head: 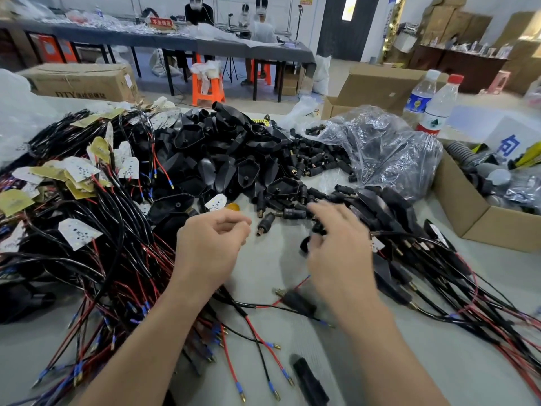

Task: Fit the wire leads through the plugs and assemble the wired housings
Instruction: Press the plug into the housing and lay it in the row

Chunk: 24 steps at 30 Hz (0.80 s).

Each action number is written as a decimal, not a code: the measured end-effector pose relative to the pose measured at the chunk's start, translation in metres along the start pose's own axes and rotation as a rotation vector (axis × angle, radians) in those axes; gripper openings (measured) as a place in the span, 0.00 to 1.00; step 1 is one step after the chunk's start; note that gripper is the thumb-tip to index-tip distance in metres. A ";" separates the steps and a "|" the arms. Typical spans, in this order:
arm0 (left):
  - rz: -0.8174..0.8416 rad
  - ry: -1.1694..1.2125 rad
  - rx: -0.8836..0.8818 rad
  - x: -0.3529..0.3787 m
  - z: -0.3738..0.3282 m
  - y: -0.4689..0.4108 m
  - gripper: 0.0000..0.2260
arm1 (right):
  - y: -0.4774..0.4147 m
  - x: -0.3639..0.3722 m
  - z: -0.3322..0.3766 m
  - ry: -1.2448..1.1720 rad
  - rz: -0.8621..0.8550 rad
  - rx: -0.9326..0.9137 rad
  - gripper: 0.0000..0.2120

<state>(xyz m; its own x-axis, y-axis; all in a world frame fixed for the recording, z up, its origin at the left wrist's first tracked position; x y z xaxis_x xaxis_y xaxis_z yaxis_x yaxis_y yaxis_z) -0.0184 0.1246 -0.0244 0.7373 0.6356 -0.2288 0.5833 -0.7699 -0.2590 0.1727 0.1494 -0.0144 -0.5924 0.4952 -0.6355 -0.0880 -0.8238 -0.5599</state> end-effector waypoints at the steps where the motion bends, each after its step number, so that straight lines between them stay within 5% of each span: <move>1: -0.017 -0.163 0.136 0.001 0.001 0.003 0.08 | 0.006 0.007 0.006 -0.019 0.047 -0.036 0.26; 7: -0.064 -0.731 0.427 0.002 0.001 0.015 0.17 | 0.025 0.033 0.017 -0.079 0.243 -0.144 0.16; 11: -0.050 -1.030 0.326 -0.013 0.004 0.004 0.20 | 0.027 0.035 0.013 -0.053 0.253 -0.175 0.12; 17: 0.077 -0.750 0.281 -0.011 0.005 0.004 0.29 | 0.028 0.035 0.016 -0.034 0.281 -0.206 0.14; 20: -0.069 -0.574 0.287 -0.016 -0.002 0.004 0.32 | 0.028 0.032 0.021 -0.099 0.245 -0.170 0.13; 24: -0.176 -0.318 0.280 -0.015 -0.015 0.007 0.22 | 0.030 0.025 0.028 -0.204 0.221 -0.063 0.09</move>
<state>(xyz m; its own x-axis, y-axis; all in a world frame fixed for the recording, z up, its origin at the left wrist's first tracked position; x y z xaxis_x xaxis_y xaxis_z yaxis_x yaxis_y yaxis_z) -0.0203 0.1085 -0.0086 0.4682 0.7751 -0.4243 0.5436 -0.6313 -0.5532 0.1325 0.1295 -0.0321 -0.7406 0.2352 -0.6295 0.1072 -0.8834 -0.4562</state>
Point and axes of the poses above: each hand's wrist, its own y-axis away from the middle knuckle, its own x-axis out of the palm, z = x × y, the point moved 1 cm from there along -y, towards the middle knuckle, and after that the axes turned 12 degrees about -z, right-handed, at the moved point
